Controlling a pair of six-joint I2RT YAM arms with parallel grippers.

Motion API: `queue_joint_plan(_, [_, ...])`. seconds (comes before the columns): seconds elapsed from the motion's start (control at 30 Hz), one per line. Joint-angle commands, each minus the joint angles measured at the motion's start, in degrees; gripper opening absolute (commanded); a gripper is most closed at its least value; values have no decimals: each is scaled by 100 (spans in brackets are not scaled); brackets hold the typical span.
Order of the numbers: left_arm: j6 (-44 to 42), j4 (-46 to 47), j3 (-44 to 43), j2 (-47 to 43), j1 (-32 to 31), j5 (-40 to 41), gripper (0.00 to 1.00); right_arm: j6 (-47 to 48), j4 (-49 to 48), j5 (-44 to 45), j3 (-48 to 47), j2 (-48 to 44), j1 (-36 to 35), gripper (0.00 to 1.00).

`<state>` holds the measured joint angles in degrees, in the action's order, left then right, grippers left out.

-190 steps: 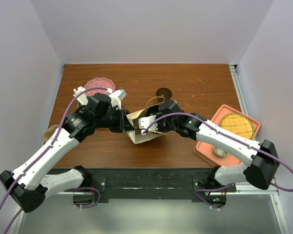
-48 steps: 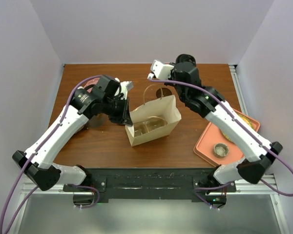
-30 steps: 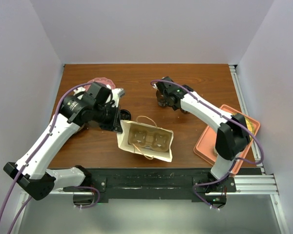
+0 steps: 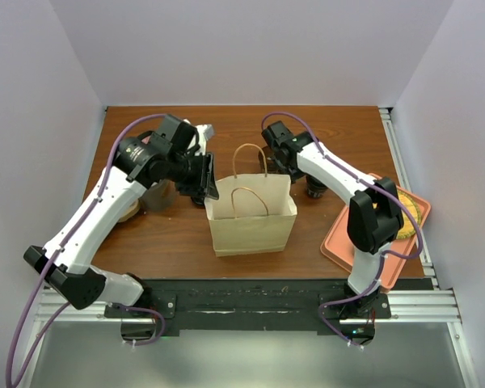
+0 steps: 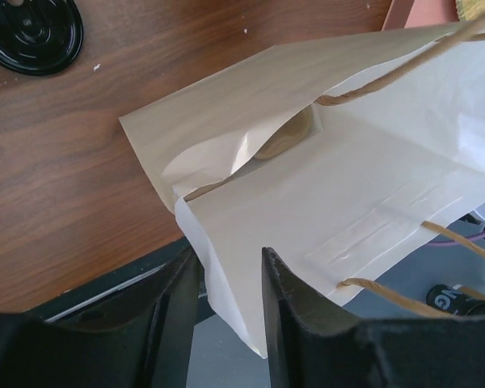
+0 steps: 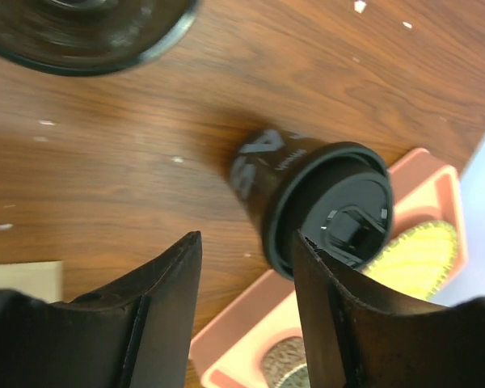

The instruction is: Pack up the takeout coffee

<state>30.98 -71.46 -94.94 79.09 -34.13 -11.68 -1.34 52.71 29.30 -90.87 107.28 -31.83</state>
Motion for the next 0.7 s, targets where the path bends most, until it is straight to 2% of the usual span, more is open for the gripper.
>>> queue_joint_plan(0.0, [57, 203, -306, 19, 29, 8, 45, -331, 213, -495, -369, -260, 72, 53])
queue_joint_plan(0.23, [-13, 150, -359, -86, 29, 70, 57, -683, 539, -785, -792, -489, 853, 60])
queue_joint_plan(0.37, [-66, 1, -254, -201, 29, 218, 67, -551, 504, -1312, -590, -682, 1398, 82])
queue_joint_plan(0.43, [-101, -104, -219, -280, 29, 324, 70, -525, 495, -1636, -546, -700, 1583, 83])
queue_joint_plan(0.67, [-180, -210, -245, -324, 29, 474, 79, -367, 626, -1953, -774, -498, 1988, 83])
